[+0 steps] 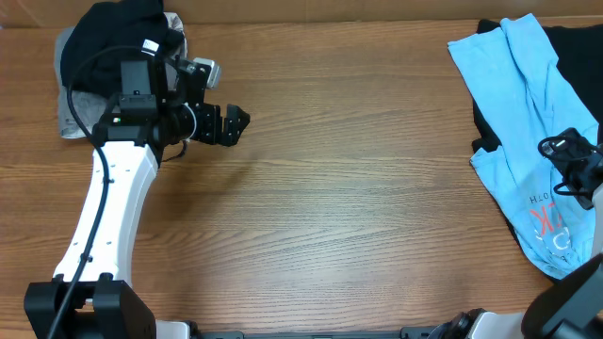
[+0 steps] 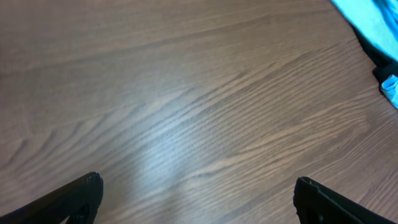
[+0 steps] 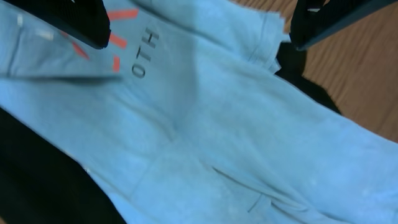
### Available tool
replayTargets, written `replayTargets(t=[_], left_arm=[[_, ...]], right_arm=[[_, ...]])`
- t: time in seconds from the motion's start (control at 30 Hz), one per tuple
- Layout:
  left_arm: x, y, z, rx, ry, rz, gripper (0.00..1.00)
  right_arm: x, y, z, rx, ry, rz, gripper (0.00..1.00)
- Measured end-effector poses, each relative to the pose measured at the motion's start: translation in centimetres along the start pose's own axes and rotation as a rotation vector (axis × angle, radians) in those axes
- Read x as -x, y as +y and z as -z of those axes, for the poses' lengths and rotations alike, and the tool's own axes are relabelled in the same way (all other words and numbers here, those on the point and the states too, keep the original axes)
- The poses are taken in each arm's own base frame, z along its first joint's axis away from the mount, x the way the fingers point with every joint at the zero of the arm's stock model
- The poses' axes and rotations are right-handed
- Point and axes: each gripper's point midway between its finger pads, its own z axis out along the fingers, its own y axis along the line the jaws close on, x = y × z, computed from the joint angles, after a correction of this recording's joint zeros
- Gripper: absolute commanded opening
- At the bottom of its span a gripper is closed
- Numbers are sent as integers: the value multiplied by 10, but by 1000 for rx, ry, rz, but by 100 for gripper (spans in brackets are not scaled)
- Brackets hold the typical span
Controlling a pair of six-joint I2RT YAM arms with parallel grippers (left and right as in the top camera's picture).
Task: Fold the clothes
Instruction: 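Reach the right gripper to the light blue T-shirt and grasp it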
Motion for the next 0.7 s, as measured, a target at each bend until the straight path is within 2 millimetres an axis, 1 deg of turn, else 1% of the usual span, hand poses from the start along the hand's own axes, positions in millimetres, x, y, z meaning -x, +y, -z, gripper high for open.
replayTargets(t=[0.1, 0.23, 0.3, 0.47, 0.57, 0.7], left_arm=[[7, -3, -1, -2, -25, -21, 100], [16, -4, -2, -2, -58, -43, 100], [17, -4, -2, -1, -65, -46, 100], [18, -3, -2, 3, -66, -47, 100], [18, -3, -2, 7, -65, -46, 100], [17, -2, -2, 8, -64, -46, 100]], right_arm=[[-1, -7, -12, -41, 11, 66, 93], [-8, -18, -30, -93, 55, 162, 91], [-14, -24, -39, -116, 84, 206, 88], [-29, -37, -63, -162, 162, 272, 88], [-31, -43, -68, -191, 174, 295, 88], [-26, -51, -67, -221, 161, 309, 84]])
